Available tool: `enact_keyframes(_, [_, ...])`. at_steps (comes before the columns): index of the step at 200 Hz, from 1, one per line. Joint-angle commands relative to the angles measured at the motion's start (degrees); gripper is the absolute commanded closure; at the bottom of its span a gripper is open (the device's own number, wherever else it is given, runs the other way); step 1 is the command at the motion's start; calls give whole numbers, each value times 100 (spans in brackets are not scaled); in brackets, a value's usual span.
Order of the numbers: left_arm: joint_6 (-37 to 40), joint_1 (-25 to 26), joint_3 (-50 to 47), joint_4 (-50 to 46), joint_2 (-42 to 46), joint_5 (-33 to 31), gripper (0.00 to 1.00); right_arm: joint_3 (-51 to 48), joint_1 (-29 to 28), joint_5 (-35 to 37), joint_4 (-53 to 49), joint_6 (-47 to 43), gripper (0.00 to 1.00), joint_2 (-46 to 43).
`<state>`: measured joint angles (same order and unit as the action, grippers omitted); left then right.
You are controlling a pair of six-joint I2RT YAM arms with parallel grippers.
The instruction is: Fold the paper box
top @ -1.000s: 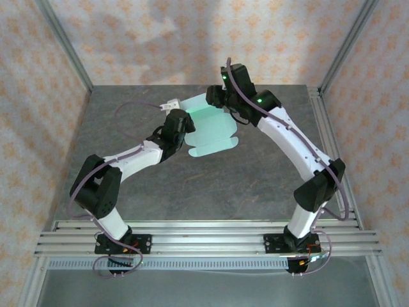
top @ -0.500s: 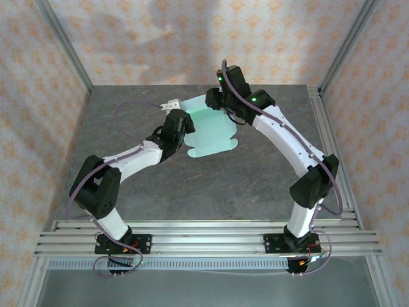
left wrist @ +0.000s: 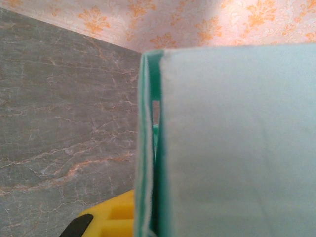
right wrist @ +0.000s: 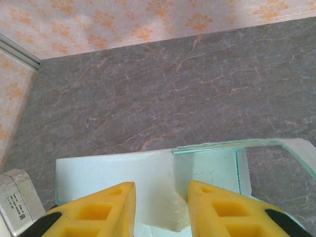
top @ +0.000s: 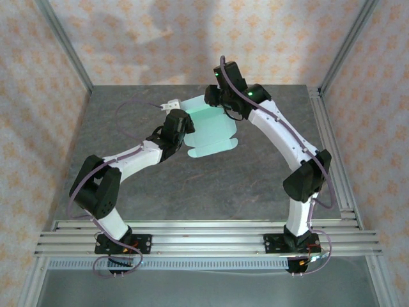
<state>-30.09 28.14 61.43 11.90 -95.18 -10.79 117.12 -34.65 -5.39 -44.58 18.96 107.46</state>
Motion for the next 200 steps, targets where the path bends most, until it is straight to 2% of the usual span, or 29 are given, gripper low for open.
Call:
enact_keyframes(1, [-16,51,62,82,201,-46,100,170,38,71,-237,82,70,80])
enact_keyframes(45, [-15,44,-16,137,262,-44,100,162,52,-91,-186,143,80,113])
enact_keyframes(65, [-15,49,-17,124,276,-52,100,153,62,-85,-181,148,87,108])
enact_keyframes(85, [-19,46,-17,128,270,-46,100,151,61,-111,-166,155,100,91])
enact_keyframes(112, [-18,47,-26,128,263,-50,100,119,62,-88,-143,159,100,49])
enact_keyframes(128, [-21,47,-23,128,271,-59,100,80,64,-40,-126,157,83,34])
enact_keyframes(163, [-15,44,-34,124,284,-70,100,12,70,-38,-106,169,70,45])
enact_keyframes(178, [-18,45,-43,121,284,-78,100,3,75,-50,-102,165,71,52])
enact_keyframes(200, [-16,44,-43,125,280,-71,100,20,79,-111,-86,171,85,49])
